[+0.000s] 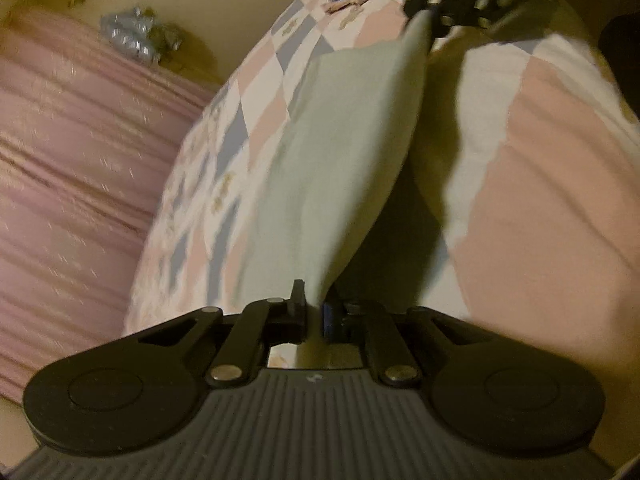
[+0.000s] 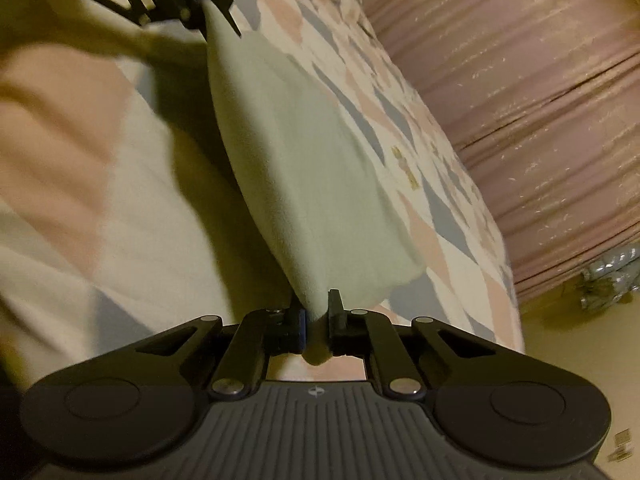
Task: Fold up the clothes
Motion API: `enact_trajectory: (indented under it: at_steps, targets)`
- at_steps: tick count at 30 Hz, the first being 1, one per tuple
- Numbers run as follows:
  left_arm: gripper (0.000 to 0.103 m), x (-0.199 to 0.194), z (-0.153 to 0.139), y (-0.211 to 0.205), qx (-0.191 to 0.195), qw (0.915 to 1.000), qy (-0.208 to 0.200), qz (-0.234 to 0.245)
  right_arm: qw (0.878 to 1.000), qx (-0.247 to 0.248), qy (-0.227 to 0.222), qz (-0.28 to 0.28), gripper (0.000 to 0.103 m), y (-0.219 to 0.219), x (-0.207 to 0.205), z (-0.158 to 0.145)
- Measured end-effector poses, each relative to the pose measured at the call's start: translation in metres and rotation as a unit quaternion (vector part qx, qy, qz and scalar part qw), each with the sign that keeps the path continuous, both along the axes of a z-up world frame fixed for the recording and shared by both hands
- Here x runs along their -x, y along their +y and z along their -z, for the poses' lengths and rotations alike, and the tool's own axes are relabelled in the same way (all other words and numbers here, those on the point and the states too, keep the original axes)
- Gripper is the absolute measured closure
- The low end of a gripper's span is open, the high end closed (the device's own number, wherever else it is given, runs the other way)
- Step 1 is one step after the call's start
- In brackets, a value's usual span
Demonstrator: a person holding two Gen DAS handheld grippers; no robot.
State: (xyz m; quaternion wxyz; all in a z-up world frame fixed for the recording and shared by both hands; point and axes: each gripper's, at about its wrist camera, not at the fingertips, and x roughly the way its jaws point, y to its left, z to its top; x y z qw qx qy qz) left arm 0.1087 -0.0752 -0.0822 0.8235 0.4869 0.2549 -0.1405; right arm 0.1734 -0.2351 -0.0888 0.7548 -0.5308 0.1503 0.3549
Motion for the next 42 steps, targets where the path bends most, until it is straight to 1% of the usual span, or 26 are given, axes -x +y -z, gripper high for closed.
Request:
enact_trajectory:
  at_steps: [2,5,10,14,16,18,23,27,28,30,33,35,36,40,42]
  targets:
    - [0.094,0.002,0.007,0.003,0.011,0.9997,0.02,-0.008,1.0,0.008,0.008,-0.003,0.094,0.006,0.007,0.003]
    - [0.092,0.012,0.009,0.01,0.02,0.9993,0.027,-0.014,1.0,0.022,0.01,0.01,0.094,0.007,0.015,0.011]
    - [0.092,0.029,-0.006,0.04,0.062,0.9962,0.036,-0.05,0.999,0.023,0.006,0.046,0.092,-0.01,0.028,0.005]
    - [0.092,0.041,-0.03,0.061,0.112,0.9902,0.019,-0.08,0.996,0.017,0.002,0.084,0.091,-0.028,0.036,-0.003]
    - [0.092,0.037,-0.044,0.061,0.145,0.9857,0.006,-0.086,0.994,0.004,0.002,0.113,0.091,-0.039,0.038,-0.009]
    - [0.092,0.025,-0.052,0.052,0.178,0.9808,0.005,-0.079,0.993,-0.027,0.02,0.114,0.091,-0.033,0.033,-0.013]
    - [0.092,-0.022,-0.052,0.011,0.231,0.9716,0.005,-0.052,0.986,-0.105,0.067,0.113,0.088,-0.015,0.02,-0.024]
    - [0.092,-0.06,-0.04,-0.004,0.257,0.9644,0.031,-0.054,0.974,-0.167,0.104,0.111,0.088,0.0,0.009,-0.033]
    - [0.092,-0.068,-0.037,-0.006,0.261,0.963,0.037,-0.055,0.97,-0.182,0.113,0.111,0.088,0.003,0.007,-0.035]
    - [0.088,-0.074,-0.028,0.0,0.258,0.9633,0.047,-0.059,0.962,-0.213,0.131,0.11,0.088,0.01,0.001,-0.04]
    - [0.087,-0.083,-0.014,0.01,0.253,0.9634,0.063,-0.064,0.962,-0.199,0.153,0.111,0.088,0.01,-0.011,-0.027]
    - [0.087,-0.087,-0.011,0.014,0.257,0.9614,0.069,-0.069,0.961,-0.197,0.161,0.111,0.088,0.002,-0.016,-0.02]
    - [0.087,-0.087,-0.011,0.014,0.26,0.9604,0.071,-0.072,0.958,-0.202,0.165,0.115,0.088,-0.003,-0.019,-0.021]
    - [0.087,-0.089,-0.011,0.01,0.252,0.962,0.073,-0.076,0.954,-0.213,0.164,0.136,0.088,-0.015,-0.03,-0.021]
    - [0.087,-0.089,-0.012,0.009,0.25,0.962,0.075,-0.079,0.954,-0.211,0.162,0.141,0.088,-0.018,-0.028,-0.024]
